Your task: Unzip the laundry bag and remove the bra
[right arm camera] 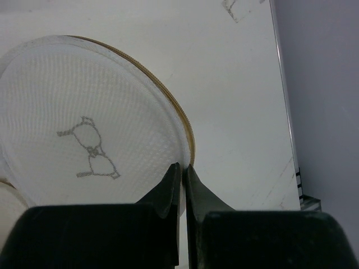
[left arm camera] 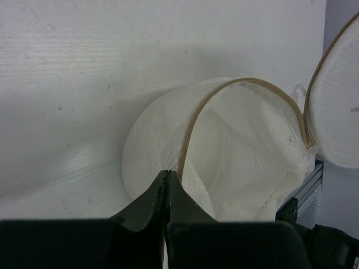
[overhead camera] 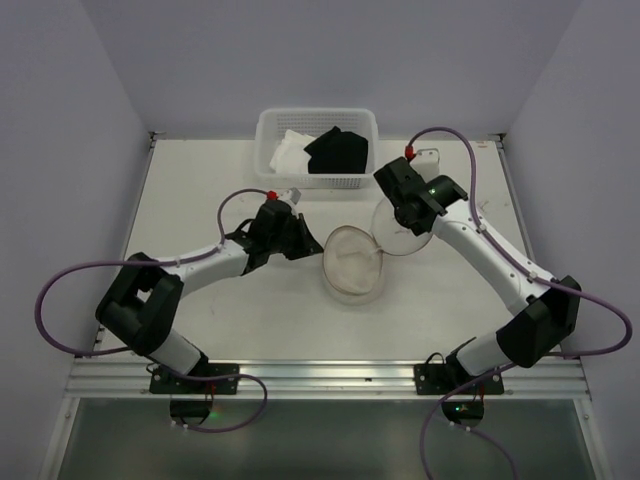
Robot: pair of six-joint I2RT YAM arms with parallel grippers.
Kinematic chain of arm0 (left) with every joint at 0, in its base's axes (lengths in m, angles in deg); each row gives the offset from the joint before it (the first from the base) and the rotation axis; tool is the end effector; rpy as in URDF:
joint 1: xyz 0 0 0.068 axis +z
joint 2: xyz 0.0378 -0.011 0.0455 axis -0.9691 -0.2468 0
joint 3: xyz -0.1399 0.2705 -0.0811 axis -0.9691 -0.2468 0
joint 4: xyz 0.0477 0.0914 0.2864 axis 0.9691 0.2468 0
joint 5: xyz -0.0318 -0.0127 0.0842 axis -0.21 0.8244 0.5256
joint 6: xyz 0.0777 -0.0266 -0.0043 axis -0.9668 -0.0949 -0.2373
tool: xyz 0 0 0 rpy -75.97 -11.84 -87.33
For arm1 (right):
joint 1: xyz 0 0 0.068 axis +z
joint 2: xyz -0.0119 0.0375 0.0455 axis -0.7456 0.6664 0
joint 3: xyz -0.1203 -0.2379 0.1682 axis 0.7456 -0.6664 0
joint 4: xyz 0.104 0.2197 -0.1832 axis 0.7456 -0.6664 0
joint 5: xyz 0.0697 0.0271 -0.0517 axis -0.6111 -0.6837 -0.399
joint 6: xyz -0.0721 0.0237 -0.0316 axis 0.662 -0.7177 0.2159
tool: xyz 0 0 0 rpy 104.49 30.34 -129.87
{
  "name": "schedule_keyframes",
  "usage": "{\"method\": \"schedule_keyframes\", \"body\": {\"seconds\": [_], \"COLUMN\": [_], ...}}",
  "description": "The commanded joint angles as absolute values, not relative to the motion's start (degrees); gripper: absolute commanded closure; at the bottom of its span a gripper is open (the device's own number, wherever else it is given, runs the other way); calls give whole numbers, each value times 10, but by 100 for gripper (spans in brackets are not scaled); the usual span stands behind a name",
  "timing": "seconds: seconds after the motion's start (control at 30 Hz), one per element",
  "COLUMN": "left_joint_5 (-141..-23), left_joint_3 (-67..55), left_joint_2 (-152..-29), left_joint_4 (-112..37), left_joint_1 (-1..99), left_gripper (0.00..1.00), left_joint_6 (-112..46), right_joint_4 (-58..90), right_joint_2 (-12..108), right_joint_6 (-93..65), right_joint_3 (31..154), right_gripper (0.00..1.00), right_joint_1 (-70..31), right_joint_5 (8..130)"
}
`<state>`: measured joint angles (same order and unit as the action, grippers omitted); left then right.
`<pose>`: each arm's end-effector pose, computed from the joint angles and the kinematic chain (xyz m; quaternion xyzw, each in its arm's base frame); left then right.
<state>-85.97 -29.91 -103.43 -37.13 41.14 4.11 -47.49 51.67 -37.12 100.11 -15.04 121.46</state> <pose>0.3080 -0.2307 0.1917 -0.0665 0.8922 -0.3620 0.2618 0.3086 0.1412 0.3594 0.0569 0.9045 -0.2164 0.3630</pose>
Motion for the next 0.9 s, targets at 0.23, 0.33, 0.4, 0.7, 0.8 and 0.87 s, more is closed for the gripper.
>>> {"method": "schedule_keyframes", "body": {"seconds": [0.23, 0.33, 0.4, 0.7, 0.8, 0.87], "left_joint_5": [-872, -874, -874, -837, -820, -815], "left_joint_3": [-212, -192, -186, -168, -189, -214], "left_joint_2": [-1087, -1099, -1102, -1098, -1076, -1054], "left_joint_4": [-366, -365, -365, -306, -287, -284], "left_joint_1": [405, 404, 404, 409, 428, 440], "left_gripper": [100, 100, 100, 100, 100, 100], "left_joint_6": [57, 59, 59, 23, 9, 8], "right_joint_4": [-482, -472, -472, -410, -412, -404], "right_joint_2": [522, 538, 551, 574, 568, 554], "right_joint_6": [-344, -334, -333, -375, -454, -485], "right_joint_3": [1062, 1067, 1068, 1008, 971, 923], "right_gripper": [100, 100, 100, 100, 100, 100], "right_joint_1": [-111, -82, -67, -51, -72, -82], "right_joint_5": [1196, 1181, 1183, 1111, 1085, 1061]}}
